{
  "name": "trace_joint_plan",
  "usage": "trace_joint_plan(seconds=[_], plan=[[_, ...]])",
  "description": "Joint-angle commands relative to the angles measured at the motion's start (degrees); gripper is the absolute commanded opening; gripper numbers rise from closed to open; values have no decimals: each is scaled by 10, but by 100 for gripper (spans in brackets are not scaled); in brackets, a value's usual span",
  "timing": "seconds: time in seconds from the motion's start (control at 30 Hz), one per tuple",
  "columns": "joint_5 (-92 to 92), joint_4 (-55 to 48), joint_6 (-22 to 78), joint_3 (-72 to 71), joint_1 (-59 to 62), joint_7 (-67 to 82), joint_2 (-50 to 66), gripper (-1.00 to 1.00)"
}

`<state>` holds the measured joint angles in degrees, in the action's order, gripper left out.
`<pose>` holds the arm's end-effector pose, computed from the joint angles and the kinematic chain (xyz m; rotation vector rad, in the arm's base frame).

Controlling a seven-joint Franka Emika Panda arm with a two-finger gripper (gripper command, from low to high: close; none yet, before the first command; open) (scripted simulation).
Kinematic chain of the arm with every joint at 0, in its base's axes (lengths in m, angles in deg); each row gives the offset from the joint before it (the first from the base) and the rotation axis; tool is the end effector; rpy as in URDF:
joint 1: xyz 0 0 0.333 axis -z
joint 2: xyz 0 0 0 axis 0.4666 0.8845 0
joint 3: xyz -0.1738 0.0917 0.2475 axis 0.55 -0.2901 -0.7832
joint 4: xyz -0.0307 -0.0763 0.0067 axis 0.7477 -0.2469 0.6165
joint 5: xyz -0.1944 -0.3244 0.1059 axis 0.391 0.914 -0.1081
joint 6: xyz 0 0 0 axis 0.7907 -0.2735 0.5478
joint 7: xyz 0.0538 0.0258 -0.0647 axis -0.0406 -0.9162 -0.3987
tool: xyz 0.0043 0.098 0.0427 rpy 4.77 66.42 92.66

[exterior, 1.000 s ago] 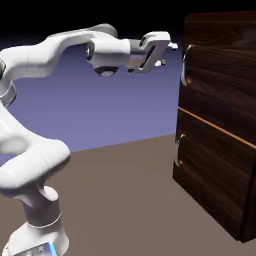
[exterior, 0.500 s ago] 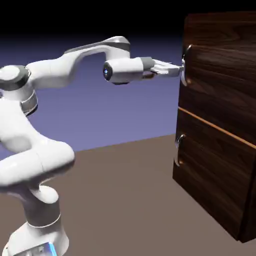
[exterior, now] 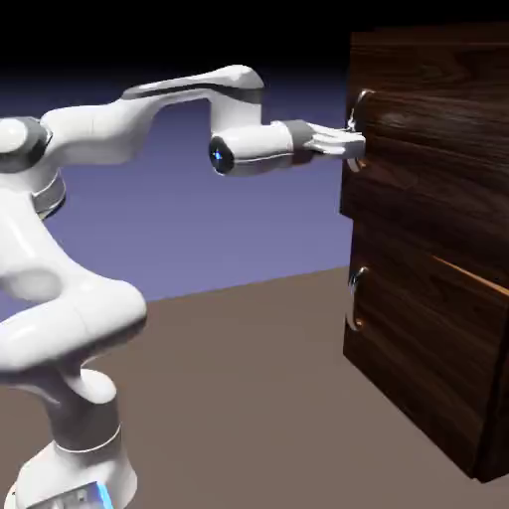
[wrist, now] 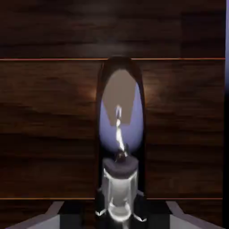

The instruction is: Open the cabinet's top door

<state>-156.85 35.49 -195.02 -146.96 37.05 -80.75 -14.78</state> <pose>0.4704 0.1155 0.5739 0.5431 1.4560 0.6825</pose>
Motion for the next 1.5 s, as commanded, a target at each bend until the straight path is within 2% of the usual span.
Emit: trace_joint_plan(seconds=[0.0, 0.33, 1.03, 1.13, 1.47], plan=[[-10, -8, -10, -3, -1, 25, 13, -100], [-136, -94, -130, 1, -44, 274, 163, -100], [-147, 20, -106, 370, -480, 485, 244, -100], [-121, 39, -103, 425, -542, 482, 236, -100], [107, 147, -89, 607, -750, 340, 140, -100]])
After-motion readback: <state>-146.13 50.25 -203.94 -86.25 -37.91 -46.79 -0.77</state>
